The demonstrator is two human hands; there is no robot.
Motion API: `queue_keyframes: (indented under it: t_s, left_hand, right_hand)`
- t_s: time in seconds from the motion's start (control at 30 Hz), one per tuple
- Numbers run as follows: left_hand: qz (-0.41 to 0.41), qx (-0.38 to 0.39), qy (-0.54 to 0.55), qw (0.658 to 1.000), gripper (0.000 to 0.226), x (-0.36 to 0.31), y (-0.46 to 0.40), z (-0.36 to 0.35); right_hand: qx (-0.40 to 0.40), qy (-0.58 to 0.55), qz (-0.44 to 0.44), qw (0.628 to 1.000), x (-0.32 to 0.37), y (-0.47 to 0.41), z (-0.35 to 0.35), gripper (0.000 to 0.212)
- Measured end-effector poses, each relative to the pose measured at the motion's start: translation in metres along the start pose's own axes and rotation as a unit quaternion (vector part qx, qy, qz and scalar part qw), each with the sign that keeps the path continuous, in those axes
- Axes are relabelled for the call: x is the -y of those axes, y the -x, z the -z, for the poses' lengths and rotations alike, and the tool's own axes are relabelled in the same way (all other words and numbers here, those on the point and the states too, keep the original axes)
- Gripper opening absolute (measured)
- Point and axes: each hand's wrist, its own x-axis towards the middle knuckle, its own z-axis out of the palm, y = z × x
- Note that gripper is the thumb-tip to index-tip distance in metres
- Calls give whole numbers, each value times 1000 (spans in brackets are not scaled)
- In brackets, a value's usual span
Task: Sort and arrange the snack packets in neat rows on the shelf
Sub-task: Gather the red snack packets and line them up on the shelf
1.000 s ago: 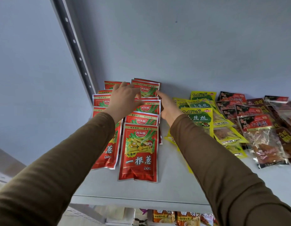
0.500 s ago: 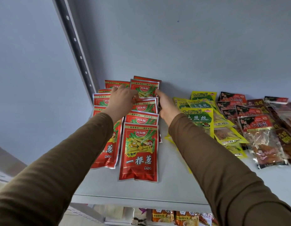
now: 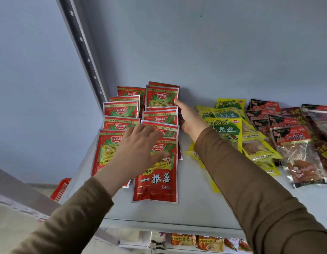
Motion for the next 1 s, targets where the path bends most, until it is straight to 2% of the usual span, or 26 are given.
queue_keyframes:
  t_s: [0.1,0.27,0.37,0.8,1.0]
  left_hand:
    - [-10,-3,3,1000,80,-19,22,-16]
    - [-36,32,37,998,74,-47,46,-55]
    - [-42,13,38,998,71,-40,38,-63]
    - [-51,17,45,998,72,-37,37,-64]
    - [-55,22,57,997,72,-38,37,-58]
  right_hand:
    - [2,-17,-14,1000,2,4,-4,40]
    - [-3,-11,17,1000,-1,4,-9,53]
    - [-5,-26,14,1000,-4,7,-14,58]
    - [-27,-6,-17,999,-11,12,-10,42]
    - [-10,-10,24,1000,-12,18,-12,38]
